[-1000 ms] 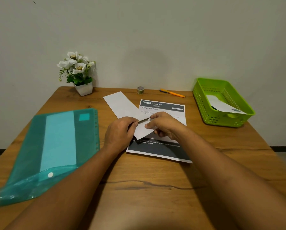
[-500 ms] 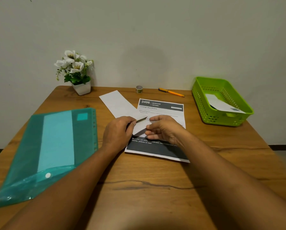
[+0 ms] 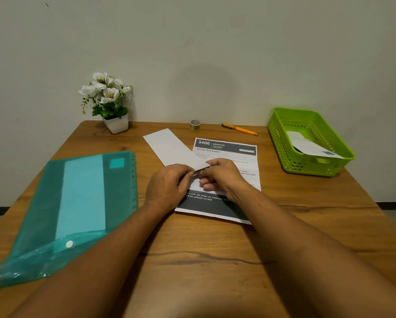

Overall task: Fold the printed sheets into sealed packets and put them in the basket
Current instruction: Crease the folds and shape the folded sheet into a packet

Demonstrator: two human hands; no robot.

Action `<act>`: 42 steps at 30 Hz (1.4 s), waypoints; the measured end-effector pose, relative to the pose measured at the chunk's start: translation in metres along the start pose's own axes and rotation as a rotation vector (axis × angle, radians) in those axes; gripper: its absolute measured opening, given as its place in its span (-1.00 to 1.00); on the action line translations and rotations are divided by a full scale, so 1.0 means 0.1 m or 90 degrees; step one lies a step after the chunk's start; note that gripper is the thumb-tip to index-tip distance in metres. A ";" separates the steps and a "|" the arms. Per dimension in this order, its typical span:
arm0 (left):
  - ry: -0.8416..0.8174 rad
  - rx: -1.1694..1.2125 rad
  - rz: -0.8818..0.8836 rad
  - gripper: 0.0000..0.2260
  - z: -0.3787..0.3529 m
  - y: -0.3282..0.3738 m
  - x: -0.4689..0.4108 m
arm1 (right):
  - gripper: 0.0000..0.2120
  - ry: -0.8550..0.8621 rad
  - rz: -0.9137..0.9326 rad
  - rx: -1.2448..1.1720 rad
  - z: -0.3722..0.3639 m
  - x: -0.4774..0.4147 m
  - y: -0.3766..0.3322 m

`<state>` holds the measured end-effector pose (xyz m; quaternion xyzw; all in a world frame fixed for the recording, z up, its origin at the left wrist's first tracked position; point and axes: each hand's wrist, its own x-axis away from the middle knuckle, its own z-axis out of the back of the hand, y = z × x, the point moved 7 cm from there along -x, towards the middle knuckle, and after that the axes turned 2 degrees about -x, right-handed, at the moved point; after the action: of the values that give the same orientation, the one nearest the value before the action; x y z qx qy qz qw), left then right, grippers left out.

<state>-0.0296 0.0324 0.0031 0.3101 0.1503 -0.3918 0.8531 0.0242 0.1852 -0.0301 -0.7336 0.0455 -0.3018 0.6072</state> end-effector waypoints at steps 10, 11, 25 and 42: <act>-0.007 -0.028 -0.043 -0.84 -0.03 0.04 0.02 | -0.92 -0.001 0.022 0.034 0.01 0.01 0.02; -0.007 -0.024 -0.045 -0.84 -0.03 0.04 0.02 | -0.92 0.006 0.021 0.039 0.01 0.00 0.02; -0.028 0.009 -0.024 -0.72 -0.01 0.06 0.01 | -0.94 0.043 0.032 0.077 0.02 0.04 -0.08; 0.115 0.264 -0.061 -0.83 1.20 0.68 -1.27 | -0.92 0.076 0.660 0.360 -0.02 0.98 -2.35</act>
<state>-0.0585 0.0620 0.1854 0.5049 0.1570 -0.4253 0.7345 0.0323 0.2021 0.2238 -0.4071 0.3498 -0.0071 0.8437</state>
